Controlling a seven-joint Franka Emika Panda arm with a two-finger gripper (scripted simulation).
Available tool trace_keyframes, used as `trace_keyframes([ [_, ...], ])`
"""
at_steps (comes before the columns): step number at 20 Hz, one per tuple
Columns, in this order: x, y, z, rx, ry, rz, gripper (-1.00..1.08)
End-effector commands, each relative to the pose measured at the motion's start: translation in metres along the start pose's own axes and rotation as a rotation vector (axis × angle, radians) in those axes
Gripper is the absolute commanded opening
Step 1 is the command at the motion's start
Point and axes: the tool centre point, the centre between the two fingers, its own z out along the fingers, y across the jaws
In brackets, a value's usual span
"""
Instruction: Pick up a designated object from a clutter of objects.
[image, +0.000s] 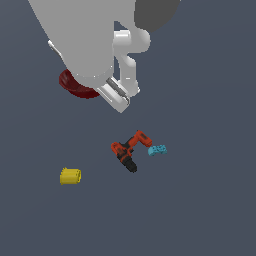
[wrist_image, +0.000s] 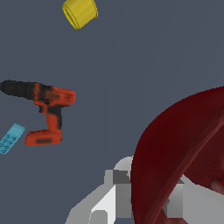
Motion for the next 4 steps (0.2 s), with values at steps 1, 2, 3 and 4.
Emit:
trace_keyframes([
  [1, -0.0002, 0.0001, -0.0010, -0.001, 0.001, 0.000, -1.00],
  [2, 0.0008, -0.0008, -0.0003, -0.001, 0.001, 0.000, -1.00],
  [3, 0.0014, -0.0015, 0.0003, -0.001, 0.001, 0.000, -1.00],
  [4, 0.0017, -0.0017, 0.0005, -0.001, 0.001, 0.000, -1.00],
])
